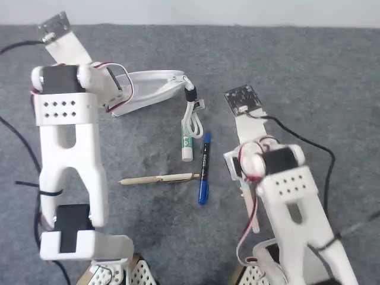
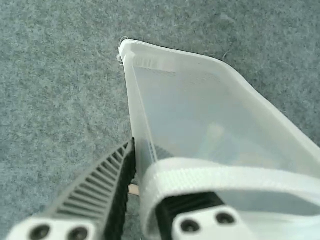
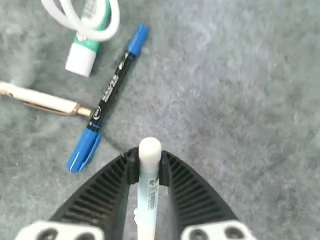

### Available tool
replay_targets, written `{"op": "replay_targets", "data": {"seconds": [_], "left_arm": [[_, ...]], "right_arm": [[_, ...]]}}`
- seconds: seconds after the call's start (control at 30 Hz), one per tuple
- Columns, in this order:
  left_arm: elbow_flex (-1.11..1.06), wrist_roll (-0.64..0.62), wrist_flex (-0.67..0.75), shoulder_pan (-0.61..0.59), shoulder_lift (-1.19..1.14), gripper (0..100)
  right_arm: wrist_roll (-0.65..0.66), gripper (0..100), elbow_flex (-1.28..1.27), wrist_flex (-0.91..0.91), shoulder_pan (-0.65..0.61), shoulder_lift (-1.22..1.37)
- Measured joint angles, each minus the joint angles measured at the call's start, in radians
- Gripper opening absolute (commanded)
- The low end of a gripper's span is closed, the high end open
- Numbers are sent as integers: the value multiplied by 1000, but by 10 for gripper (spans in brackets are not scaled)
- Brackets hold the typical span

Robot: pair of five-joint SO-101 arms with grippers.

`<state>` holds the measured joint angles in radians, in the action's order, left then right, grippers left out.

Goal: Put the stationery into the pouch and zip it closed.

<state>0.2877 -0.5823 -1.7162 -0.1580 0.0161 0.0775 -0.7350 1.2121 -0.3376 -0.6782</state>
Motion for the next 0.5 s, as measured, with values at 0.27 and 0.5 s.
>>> {"op": "replay_targets", "data": {"seconds": [0.27,0.5], "left_arm": [[0,0,0,0,0,9],[0,0,0,0,0,9]], "right_arm": [[0,7,-163,-120,-71,-180],[0,7,-173,-153,-147,-311]]}}
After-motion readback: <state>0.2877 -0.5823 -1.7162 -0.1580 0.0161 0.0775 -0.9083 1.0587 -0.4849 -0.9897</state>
